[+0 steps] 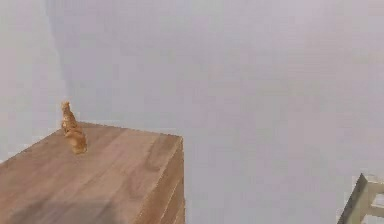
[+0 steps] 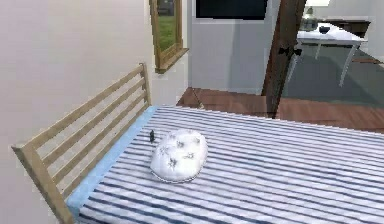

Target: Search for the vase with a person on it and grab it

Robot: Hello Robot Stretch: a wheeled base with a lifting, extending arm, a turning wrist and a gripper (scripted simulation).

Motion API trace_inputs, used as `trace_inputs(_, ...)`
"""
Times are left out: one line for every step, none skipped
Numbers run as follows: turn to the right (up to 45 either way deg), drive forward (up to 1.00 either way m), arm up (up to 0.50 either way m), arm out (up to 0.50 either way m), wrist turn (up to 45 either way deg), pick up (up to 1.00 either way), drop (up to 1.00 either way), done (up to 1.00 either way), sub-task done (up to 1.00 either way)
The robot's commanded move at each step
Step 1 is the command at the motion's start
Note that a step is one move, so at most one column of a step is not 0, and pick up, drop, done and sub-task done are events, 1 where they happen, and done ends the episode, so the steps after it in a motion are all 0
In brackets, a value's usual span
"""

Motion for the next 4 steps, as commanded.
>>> trace_inputs(-45.0,0.0,0.0,0.0,0.0,0.0,0.0,0.0,0.0)
trace_inputs(-45.0,0.0,0.0,0.0,0.0,0.0,0.0,0.0,0.0)
trace_inputs(-30.0,0.0,0.0,0.0,0.0,0.0,0.0,0.0,0.0)
trace_inputs(0.0,0.0,0.5,0.0,0.0,0.0,0.0,0.0,0.0)
